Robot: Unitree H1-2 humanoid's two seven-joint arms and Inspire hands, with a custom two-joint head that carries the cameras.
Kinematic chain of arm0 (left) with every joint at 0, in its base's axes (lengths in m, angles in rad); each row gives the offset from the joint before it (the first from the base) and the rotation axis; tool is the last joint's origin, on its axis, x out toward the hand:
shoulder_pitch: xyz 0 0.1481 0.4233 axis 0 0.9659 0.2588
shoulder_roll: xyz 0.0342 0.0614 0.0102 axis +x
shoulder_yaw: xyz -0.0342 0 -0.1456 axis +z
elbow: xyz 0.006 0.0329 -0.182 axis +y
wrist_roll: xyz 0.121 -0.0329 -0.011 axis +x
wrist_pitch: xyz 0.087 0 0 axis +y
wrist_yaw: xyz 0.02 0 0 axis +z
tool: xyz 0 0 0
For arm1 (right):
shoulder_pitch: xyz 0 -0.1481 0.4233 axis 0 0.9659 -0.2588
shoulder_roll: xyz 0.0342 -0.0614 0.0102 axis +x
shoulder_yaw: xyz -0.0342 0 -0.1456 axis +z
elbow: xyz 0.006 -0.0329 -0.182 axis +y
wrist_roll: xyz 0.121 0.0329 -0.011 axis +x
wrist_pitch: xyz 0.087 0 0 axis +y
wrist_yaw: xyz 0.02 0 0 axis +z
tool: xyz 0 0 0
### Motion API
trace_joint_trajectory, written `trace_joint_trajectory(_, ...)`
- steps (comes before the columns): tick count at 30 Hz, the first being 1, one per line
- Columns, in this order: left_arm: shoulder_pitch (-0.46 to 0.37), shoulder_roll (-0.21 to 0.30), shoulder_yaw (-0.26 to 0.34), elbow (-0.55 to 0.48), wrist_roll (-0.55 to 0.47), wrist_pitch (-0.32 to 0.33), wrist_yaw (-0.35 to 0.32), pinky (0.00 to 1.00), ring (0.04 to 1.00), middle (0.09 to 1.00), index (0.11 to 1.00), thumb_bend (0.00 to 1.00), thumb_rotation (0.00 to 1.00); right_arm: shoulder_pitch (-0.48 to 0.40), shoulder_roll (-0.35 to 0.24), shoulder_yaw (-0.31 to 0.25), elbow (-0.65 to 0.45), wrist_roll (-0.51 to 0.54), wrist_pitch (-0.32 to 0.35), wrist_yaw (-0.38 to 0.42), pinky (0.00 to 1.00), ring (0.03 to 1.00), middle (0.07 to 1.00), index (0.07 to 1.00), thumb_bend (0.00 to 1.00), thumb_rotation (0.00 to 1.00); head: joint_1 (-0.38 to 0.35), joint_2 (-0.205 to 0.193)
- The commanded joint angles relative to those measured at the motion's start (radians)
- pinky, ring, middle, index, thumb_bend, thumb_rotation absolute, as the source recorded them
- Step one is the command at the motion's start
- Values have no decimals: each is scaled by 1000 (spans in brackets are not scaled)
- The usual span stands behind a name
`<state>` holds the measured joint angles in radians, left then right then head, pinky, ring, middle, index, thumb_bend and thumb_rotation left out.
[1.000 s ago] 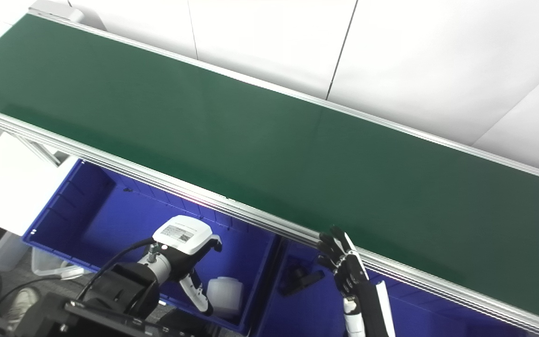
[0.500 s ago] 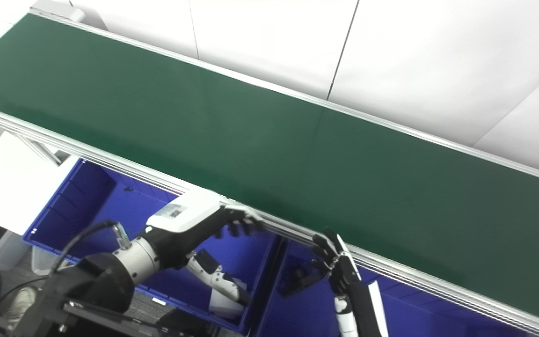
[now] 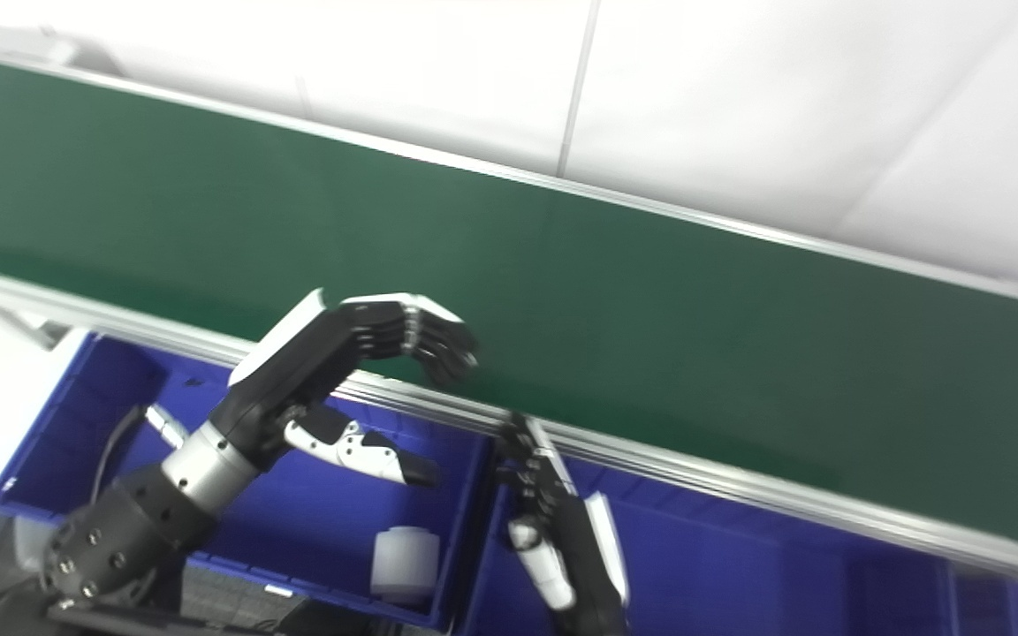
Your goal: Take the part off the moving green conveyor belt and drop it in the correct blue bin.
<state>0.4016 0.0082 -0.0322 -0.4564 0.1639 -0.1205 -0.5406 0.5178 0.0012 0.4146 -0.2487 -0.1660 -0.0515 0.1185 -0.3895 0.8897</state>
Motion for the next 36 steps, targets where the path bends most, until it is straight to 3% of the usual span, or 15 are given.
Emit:
trace_joint_trajectory(1, 25, 99, -17, 145, 60, -344, 111, 615, 720, 733, 672, 707, 286, -14, 83, 60, 8, -42, -39, -31, 857, 925, 924, 952, 823, 982, -31, -3)
trace_joint_trajectory(10, -23, 251, -101, 244, 112, -349, 224, 772, 847, 844, 809, 690, 507, -56, 129, 86, 62, -84, -26, -79, 828, 901, 906, 946, 848, 998, -156, -14)
trace_joint_trajectory(17, -36, 290, -127, 259, 117, -344, 242, 798, 864, 858, 821, 680, 529, -70, 130, 96, 75, -93, -22, -100, 839, 893, 899, 940, 857, 1000, -184, -3)
trace_joint_trajectory(25, -48, 325, -122, 256, 85, -325, 229, 813, 876, 870, 836, 676, 537, -98, 152, 106, 106, -104, -15, -113, 848, 897, 907, 938, 867, 1000, -295, 7)
trace_joint_trajectory(36, -36, 316, -144, 224, 88, -324, 239, 809, 865, 857, 825, 680, 532, -73, 130, 103, 54, -83, -5, -106, 827, 885, 904, 940, 871, 1000, -183, 34)
